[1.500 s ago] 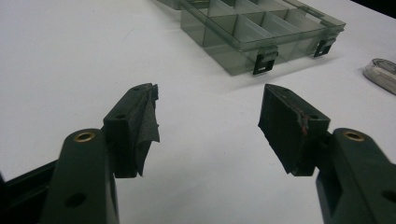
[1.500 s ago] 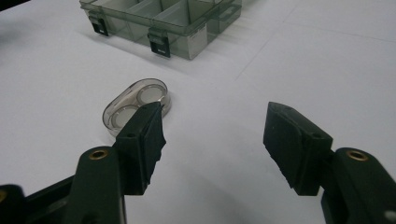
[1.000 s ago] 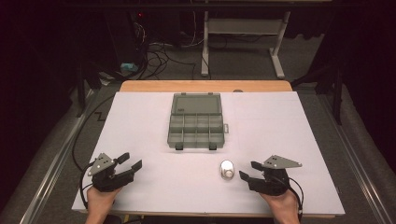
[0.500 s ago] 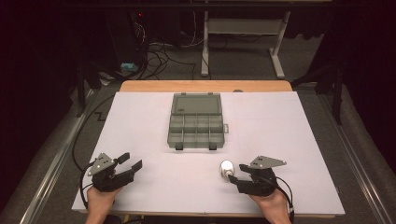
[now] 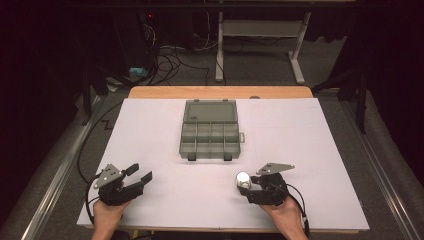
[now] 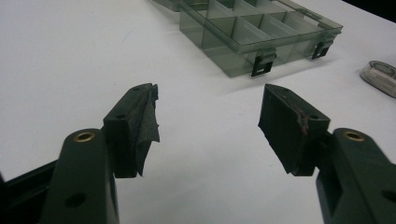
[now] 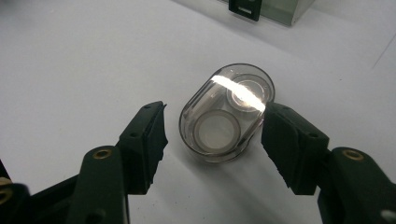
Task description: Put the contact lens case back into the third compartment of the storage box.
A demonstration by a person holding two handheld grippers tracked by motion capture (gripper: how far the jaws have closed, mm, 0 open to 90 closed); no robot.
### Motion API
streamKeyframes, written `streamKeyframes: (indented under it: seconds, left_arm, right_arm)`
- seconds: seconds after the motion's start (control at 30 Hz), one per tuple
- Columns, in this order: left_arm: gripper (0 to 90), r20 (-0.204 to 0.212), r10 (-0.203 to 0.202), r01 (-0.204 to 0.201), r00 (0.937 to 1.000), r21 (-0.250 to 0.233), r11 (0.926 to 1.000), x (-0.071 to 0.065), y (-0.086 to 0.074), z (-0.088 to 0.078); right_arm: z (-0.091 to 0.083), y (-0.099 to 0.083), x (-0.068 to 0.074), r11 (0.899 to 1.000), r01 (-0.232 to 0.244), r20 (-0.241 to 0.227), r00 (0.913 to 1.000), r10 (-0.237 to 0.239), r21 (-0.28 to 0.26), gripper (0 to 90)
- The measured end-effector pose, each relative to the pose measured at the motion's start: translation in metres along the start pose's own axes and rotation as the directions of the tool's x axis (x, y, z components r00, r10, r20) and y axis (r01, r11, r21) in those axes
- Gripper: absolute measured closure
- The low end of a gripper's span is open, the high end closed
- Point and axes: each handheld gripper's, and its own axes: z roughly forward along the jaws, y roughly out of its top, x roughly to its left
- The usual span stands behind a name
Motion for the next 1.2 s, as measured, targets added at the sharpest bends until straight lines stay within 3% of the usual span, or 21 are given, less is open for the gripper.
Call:
streamKeyframes:
  seconds: [0.53,0.87,0.9,1.03,1.2]
  left_arm:
    - [36.9,-0.001,0.003,-0.003,1.0000,0.003,1.0000,-0.001,-0.001,0.000]
    - [36.9,0.001,0.006,-0.006,1.0000,0.002,1.0000,-0.001,-0.001,0.000]
    - [36.9,0.001,0.006,-0.006,1.0000,0.002,1.0000,-0.001,-0.001,0.000]
    - [36.9,0.001,0.002,-0.002,1.0000,0.000,1.0000,-0.001,0.000,0.000]
    - [36.9,0.002,0.005,-0.005,1.0000,0.006,1.0000,-0.001,-0.001,0.000]
  right_arm:
    - [0.013,0.015,0.004,0.997,0.030,0.040,0.9986,-0.033,0.071,36.4]
    - [0.023,0.024,0.012,0.991,0.083,0.069,0.9935,-0.091,0.107,38.0]
    - [0.024,0.024,0.013,0.990,0.071,0.070,0.9944,-0.079,0.119,38.1]
    - [0.030,0.024,0.015,0.985,0.080,0.071,0.9933,-0.092,0.155,41.7]
    - [0.029,0.024,0.016,0.981,0.106,0.083,0.9893,-0.120,0.161,47.4]
